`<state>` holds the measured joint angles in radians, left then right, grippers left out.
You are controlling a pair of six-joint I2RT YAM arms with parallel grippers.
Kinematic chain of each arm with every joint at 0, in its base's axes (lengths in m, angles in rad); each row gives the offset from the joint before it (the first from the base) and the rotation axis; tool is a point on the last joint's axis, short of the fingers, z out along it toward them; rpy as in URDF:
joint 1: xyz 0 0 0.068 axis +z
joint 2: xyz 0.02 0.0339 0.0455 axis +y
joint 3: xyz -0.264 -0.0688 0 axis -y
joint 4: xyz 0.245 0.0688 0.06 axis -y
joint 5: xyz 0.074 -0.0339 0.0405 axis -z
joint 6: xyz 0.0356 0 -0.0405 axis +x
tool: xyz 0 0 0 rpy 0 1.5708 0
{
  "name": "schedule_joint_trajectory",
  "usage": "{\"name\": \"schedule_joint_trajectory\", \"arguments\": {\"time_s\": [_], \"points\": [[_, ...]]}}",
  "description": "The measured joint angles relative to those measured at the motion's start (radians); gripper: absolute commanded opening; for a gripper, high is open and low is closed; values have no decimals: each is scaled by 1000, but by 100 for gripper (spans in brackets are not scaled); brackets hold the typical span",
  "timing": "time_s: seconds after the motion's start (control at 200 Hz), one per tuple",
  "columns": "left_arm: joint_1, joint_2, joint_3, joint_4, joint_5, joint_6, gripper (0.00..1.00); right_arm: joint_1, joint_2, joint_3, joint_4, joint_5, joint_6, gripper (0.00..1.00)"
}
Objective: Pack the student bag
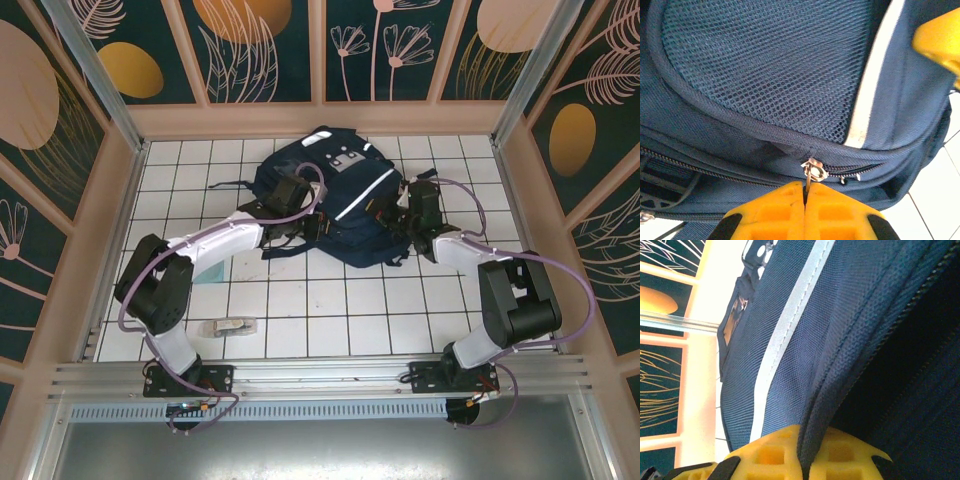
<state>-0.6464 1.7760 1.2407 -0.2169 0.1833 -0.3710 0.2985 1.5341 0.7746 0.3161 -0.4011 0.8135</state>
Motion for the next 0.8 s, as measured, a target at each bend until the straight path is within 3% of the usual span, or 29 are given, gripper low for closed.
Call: {"name": "schedule_joint_trajectory", "arguments": {"time_s": [0.03,0.07,0.16,0.29,0.565,0.801], "points": [[0,18,23,-15,-9,1,0,0,0,6,-3,2,-5,0],[0,40,51,-29,-17,0,17,0,0,13,-9,4,-15,1],[5,64,80,-34,-72,-4,57,-3,0,34,-38,8,-45,48],[58,51,70,-41,-196,-23,98,0,-17,61,-142,25,-113,98],[143,-166,-125,-50,-355,-95,99,75,-113,127,-352,99,-246,99],[334,-305,-354,-56,-375,-186,99,80,-177,126,-418,170,-274,99]]}}
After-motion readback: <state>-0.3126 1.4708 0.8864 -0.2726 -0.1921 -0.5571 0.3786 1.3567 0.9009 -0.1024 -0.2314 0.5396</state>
